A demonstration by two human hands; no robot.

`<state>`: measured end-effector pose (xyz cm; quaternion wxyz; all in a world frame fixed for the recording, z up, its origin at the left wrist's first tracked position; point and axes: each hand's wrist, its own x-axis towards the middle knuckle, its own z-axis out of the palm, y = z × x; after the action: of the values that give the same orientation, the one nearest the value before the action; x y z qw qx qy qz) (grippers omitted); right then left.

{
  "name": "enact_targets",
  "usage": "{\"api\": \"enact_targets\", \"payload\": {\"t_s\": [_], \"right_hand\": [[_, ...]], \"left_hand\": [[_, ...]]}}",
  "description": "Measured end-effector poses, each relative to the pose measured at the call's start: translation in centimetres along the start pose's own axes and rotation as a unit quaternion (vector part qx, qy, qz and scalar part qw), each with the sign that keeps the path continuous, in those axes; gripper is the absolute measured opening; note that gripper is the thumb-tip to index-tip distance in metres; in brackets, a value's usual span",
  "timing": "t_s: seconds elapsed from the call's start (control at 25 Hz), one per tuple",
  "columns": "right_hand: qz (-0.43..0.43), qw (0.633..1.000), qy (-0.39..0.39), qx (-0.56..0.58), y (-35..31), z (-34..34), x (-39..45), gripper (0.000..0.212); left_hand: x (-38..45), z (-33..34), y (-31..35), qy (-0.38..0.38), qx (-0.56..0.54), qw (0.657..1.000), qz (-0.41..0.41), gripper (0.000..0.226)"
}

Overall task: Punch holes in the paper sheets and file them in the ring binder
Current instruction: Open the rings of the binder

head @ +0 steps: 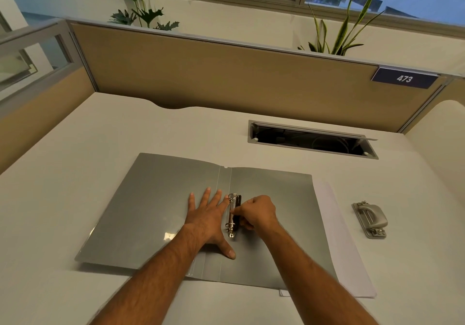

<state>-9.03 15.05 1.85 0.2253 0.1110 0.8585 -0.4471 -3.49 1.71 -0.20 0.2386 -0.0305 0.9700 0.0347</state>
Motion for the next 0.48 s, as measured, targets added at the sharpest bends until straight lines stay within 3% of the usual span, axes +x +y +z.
{"api": "enact_targets", "payload": {"t_s": [0.28,0.48], "right_hand": [[-0.069,0.996,0.043,0.032,0.4,1.0,-0.9,0.015],[-0.120,0.992,0.029,0.033,0.7,1.5,-1.5,0.011]], "left_hand": [[-0.1,0.0,-0.1,0.009,-0.002,1.000,0.003,0.147],[-0.3,0.2,-0.2,0.015,-0.034,0.999,0.001,0.151]]}}
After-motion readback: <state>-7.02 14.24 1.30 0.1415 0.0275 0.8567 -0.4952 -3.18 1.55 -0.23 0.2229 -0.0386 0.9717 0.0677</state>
